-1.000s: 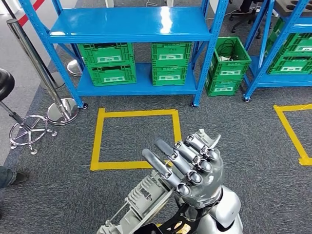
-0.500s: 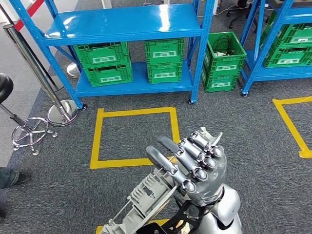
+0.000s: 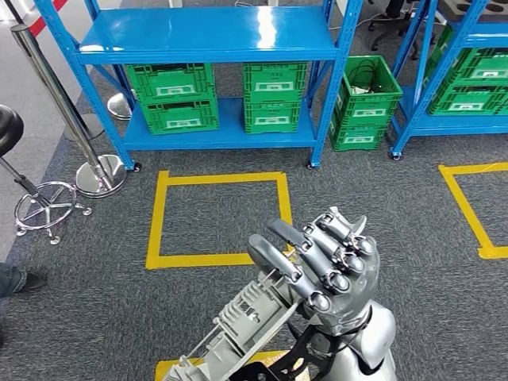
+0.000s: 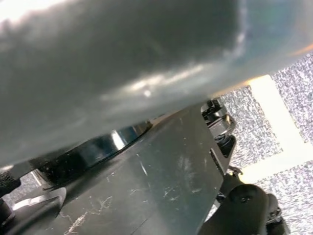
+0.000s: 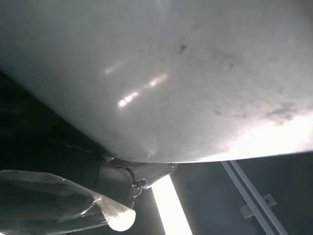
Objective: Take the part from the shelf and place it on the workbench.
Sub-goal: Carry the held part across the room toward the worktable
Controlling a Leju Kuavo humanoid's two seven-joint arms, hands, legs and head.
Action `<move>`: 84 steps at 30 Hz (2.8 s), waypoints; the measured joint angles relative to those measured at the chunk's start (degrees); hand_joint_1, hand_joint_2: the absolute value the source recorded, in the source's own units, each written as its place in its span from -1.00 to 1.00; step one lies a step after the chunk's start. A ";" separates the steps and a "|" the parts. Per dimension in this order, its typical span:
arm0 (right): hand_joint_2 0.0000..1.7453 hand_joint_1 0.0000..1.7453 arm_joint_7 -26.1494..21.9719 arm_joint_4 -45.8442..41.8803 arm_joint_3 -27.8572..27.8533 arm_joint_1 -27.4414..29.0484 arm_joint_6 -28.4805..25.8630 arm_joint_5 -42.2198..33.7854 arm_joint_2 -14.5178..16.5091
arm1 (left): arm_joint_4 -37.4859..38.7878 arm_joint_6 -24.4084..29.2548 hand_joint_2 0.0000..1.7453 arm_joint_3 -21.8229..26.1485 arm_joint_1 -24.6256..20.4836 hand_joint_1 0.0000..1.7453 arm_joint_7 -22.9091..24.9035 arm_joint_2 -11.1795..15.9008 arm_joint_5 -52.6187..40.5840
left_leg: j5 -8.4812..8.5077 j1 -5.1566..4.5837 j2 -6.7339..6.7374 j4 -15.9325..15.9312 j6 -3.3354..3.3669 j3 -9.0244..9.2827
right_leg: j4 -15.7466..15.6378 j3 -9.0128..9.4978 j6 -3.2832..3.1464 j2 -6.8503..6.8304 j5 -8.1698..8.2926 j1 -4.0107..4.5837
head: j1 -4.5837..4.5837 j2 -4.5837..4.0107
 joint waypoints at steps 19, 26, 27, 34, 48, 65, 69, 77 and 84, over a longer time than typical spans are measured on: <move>1.00 1.00 0.00 -1.57 -0.96 0.13 -0.01 -1.61 0.02 | 0.00 0.10 -1.00 -0.07 -0.30 -1.00 0.02 0.04 -0.24 | 1.19 -0.57 2.96 0.17 2.47 -1.31 | 8.13 -2.50 2.35 -1.33 -4.02 -0.56 | 0.45 0.01; 1.00 1.00 0.00 -2.23 -1.35 0.14 0.00 -1.43 0.13 | 0.00 0.09 -1.00 -0.09 -0.34 -1.00 0.02 0.05 -0.24 | -0.38 -0.64 4.00 2.34 0.18 -2.00 | 0.66 1.15 0.64 -1.48 -1.66 -0.19 | 0.22 0.01; 1.00 1.00 0.00 -2.27 -1.37 0.14 0.00 -1.36 0.15 | 0.00 0.09 -1.00 -0.09 -0.35 -1.00 0.02 0.05 -0.24 | -1.43 -0.47 3.11 3.53 -0.17 -2.40 | 0.59 1.14 0.41 -1.12 -1.49 -0.31 | 0.09 0.01; 1.00 1.00 0.00 -2.31 -1.48 0.17 0.00 -1.17 0.17 | 0.00 0.09 -1.00 -0.09 -0.13 -1.00 0.02 0.08 -0.24 | -5.23 0.05 1.03 11.92 -0.93 -5.53 | 0.67 0.94 0.08 0.86 -1.29 -0.30 | -0.25 0.01; 1.00 1.00 0.00 -4.30 -2.85 0.84 -0.02 -0.39 0.20 | 0.00 0.96 -1.00 -0.10 0.06 -1.00 0.62 0.05 -0.25 | 0.11 0.76 1.41 0.12 1.22 -0.36 | 16.88 -8.61 2.55 0.70 -8.31 -0.10 | 0.46 0.01; 1.00 1.00 0.00 -12.94 -8.53 7.50 -0.02 1.09 0.51 | 0.02 -0.68 -1.00 4.60 0.26 -1.00 9.73 1.07 10.75 | -8.74 0.52 0.55 17.32 -1.12 -6.13 | 1.06 -0.21 -0.49 2.61 -0.75 0.23 | -0.07 0.01; 1.00 1.00 0.00 -14.91 -10.24 9.06 -0.02 0.96 0.73 | 0.02 -1.25 -1.00 8.97 0.56 -1.00 11.63 1.30 14.56 | -1.83 0.43 -3.18 3.60 0.69 0.22 | 1.20 -0.17 -0.23 5.31 -0.58 0.49 | -0.09 0.01; 1.00 1.00 0.00 -17.84 -13.25 11.32 -0.02 -0.67 0.99 | 0.00 -1.77 -1.00 13.29 1.17 -1.00 13.40 1.32 15.71 | -0.87 0.64 -0.24 -0.68 1.45 1.59 | 10.91 -6.10 2.05 1.74 -5.88 0.41 | 0.48 0.01; 1.00 1.00 0.00 -18.81 -14.64 12.25 -0.02 -2.24 1.15 | 0.00 -1.34 -1.00 13.45 1.26 -1.00 13.39 0.77 14.02 | -1.40 0.43 4.37 0.07 0.62 1.45 | 3.48 -0.24 2.77 -2.88 -2.53 -0.31 | 0.67 0.01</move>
